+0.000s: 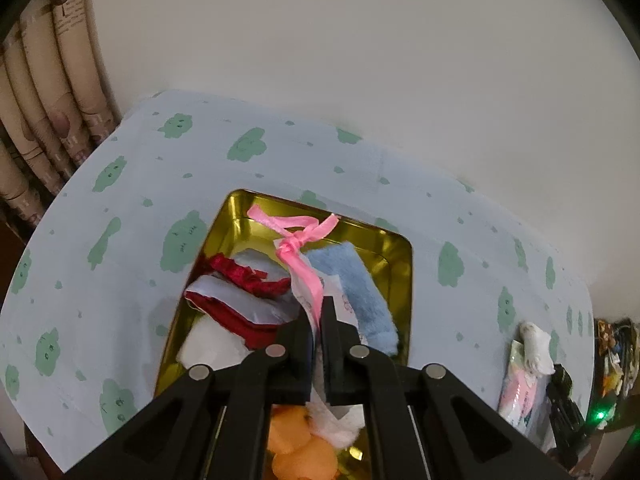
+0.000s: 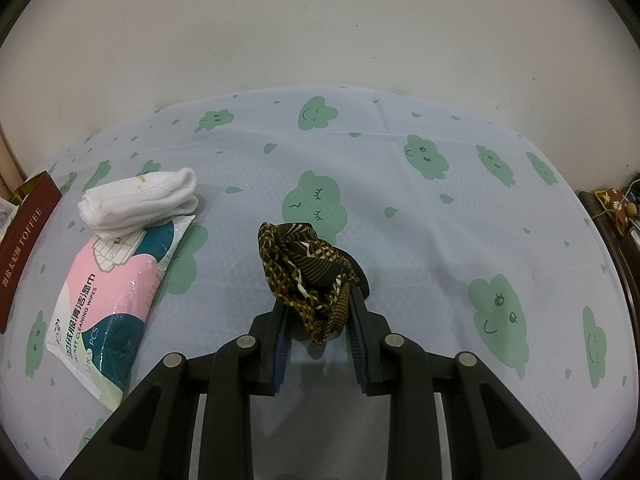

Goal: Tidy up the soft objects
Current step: 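Carry the ribboned bag over the tin and open the left gripper, then lift the brown patterned cloth and carry it toward the tin with the right gripper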

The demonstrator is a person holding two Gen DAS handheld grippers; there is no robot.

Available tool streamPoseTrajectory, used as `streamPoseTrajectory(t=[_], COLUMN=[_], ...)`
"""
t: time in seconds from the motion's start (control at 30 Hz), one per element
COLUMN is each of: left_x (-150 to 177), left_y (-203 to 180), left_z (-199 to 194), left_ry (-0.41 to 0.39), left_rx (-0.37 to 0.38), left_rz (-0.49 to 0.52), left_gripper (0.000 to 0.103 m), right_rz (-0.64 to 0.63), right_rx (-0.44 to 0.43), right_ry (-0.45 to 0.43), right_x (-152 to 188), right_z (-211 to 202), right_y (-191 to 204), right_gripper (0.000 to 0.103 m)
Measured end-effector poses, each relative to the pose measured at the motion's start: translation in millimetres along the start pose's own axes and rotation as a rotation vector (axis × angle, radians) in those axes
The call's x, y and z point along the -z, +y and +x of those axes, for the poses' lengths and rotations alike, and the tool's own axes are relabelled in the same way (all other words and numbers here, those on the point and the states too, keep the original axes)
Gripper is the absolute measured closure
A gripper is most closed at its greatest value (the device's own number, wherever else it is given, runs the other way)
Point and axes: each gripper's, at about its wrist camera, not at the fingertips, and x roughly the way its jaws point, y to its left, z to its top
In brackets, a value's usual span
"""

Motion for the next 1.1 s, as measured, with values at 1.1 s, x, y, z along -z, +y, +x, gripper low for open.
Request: streamPoseTrajectory(t=[1.1], left_x=[81], left_y=[59], left_z=[-74], left_ry=[-0.175], left_rx=[-0.202], left_rz=[0.047], left_gripper=[0.067], right_rz=[0.044], right_rx=[-0.07], right_ry=[-0.011], right_x=[0], right_z=[-3], right_y=[-10], right_gripper=[0.063])
